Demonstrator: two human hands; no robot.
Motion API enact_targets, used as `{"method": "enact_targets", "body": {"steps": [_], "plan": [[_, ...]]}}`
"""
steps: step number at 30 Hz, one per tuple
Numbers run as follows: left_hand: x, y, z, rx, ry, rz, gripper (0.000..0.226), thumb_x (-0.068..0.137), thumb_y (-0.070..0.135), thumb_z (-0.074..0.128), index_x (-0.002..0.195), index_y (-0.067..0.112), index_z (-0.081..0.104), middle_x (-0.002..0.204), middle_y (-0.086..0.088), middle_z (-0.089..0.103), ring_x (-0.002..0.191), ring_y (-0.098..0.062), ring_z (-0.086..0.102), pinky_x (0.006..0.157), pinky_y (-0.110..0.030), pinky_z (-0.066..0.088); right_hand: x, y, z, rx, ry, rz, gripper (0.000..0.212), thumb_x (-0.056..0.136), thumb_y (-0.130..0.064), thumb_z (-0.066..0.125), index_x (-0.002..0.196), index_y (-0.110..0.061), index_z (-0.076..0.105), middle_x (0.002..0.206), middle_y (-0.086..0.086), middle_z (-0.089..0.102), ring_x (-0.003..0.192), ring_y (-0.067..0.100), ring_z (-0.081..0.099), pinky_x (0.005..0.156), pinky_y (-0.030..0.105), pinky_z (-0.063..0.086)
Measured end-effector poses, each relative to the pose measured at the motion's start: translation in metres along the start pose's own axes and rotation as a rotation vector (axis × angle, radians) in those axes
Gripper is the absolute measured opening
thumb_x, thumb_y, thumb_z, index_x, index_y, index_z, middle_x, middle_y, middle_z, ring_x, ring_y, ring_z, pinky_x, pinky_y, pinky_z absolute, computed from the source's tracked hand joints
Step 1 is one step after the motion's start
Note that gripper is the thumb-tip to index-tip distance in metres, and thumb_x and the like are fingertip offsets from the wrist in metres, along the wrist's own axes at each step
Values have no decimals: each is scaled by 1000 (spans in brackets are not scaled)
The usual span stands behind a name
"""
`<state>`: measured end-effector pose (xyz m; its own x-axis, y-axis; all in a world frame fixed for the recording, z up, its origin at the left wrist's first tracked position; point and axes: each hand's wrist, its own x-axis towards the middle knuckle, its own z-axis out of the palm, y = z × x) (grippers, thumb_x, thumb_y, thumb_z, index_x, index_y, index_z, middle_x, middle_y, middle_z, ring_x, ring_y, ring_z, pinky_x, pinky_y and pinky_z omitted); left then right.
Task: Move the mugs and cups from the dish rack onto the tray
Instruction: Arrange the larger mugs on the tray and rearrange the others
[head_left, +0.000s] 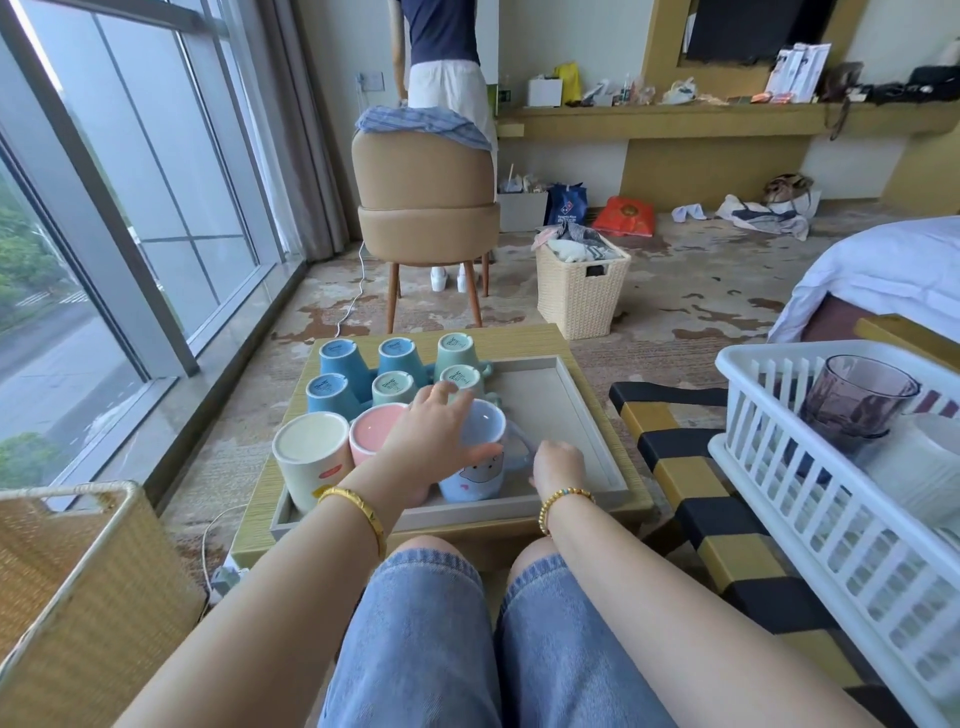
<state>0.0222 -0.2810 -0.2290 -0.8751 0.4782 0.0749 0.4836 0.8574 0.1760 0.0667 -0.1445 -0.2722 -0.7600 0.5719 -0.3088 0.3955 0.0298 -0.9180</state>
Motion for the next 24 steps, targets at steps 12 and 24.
{"method": "enact_targets", "body": {"steps": [12, 24], "plan": [[13, 13, 8, 67, 14, -13, 75, 78, 58, 57, 142, 30, 30, 140, -9, 43, 123, -32, 39, 103, -38, 30, 3, 5, -2, -135, -220, -67, 44, 90, 3, 34, 122, -10, 61, 92, 8, 58, 89, 24, 51, 77, 27, 38], [11, 24, 23, 271, 133, -139, 68, 82, 68, 39, 137, 28, 33, 136, -17, 45, 119, -38, 43, 106, -46, 27, 5, -5, 5, -316, -284, -171, 47, 90, 0, 34, 134, -12, 48, 130, 15, 56, 119, 32, 52, 99, 35, 42]]}}
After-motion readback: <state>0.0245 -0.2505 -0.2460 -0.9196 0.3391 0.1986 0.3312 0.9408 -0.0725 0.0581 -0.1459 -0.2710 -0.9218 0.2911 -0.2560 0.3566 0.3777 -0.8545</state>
